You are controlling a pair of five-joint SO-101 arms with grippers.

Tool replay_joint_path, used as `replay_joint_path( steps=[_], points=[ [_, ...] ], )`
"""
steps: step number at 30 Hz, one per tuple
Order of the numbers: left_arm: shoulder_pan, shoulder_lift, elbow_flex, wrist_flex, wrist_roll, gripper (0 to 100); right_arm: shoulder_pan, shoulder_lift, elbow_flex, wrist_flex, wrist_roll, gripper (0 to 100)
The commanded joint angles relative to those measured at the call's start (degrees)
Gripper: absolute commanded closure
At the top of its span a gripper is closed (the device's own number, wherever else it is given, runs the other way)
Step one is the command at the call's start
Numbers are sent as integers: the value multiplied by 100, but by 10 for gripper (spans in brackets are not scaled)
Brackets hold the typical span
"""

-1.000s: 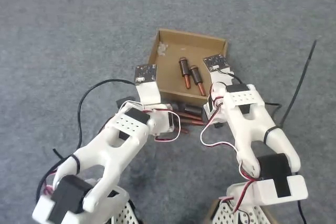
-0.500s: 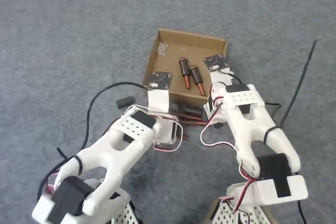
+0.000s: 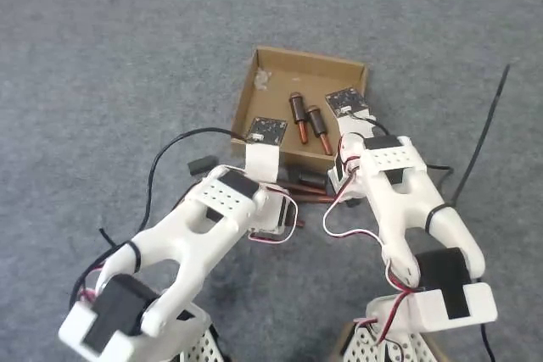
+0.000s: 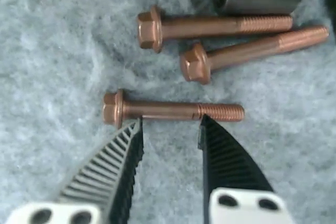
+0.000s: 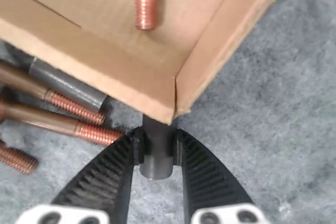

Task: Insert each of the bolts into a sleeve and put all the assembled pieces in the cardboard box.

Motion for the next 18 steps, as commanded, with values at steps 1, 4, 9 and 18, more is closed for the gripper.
replay_joint_path(
  steps=[1,4,9,18],
  points=[
    [-176,422,-40,167,-79,833,-154,22,-193,48,149,992],
    [-193,422,-13,193,-237,834,-154,22,-193,48,149,992],
    [-185,422,110,360,-580,834,-154,22,-193,48,158,992],
    [97,281,198,308,-712,835,-154,22,-193,48,158,992]
  ],
)
